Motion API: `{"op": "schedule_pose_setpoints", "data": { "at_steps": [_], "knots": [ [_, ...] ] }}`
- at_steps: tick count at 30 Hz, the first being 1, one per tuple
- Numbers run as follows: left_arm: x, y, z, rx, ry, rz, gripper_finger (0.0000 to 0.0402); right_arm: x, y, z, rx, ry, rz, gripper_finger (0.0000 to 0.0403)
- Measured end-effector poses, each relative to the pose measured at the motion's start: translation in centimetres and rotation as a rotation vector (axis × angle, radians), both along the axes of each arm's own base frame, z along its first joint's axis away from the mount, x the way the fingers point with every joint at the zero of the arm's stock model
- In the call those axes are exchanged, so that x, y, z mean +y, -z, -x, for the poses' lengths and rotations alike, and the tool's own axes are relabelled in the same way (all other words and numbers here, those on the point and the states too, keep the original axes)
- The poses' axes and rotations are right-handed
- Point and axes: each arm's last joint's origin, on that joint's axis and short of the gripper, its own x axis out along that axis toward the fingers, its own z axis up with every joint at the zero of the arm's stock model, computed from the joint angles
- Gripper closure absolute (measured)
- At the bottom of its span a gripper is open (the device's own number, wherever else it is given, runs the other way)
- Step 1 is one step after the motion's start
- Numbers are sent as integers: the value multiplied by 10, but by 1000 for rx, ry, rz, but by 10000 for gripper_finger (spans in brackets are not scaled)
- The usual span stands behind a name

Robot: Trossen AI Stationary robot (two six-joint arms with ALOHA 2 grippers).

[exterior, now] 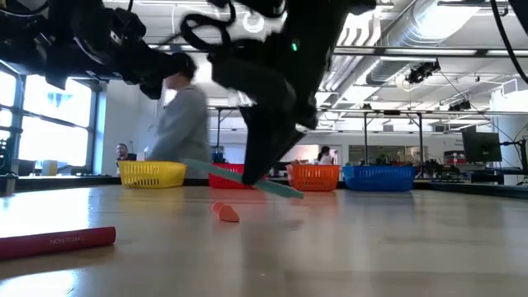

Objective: Sort crayons/erasers/pens/pencils in bins
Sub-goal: Put the blue pen into the yellow basket

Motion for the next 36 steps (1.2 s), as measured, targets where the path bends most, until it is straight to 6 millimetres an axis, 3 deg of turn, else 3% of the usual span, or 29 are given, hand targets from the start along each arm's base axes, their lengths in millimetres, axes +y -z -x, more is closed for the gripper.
{"op": "schedule_pose_setpoints", "data": {
  "at_steps": [3, 7, 15, 23, 30, 36],
  "knots": [
    [9, -1, 5, -13, -39, -7, 401, -30, 7, 2, -53, -55, -21, 401],
    [18, -2, 10, -23, -85, 17, 401, -64, 6, 12, -269, -94, -81, 402],
    [21, -4, 12, -57, -84, 150, 396, -108, 8, 46, -765, -5, -141, 402],
    [5, -7, 2, -78, 22, 258, 332, -118, -9, 46, -994, -125, -96, 402],
    [-18, -17, -10, -136, 15, 174, 263, -123, -34, 32, -1082, -195, -5, 402],
    [-28, -20, -13, -171, -70, 128, 239, -131, -51, 23, -1133, -297, -4, 402]
  ]
}}
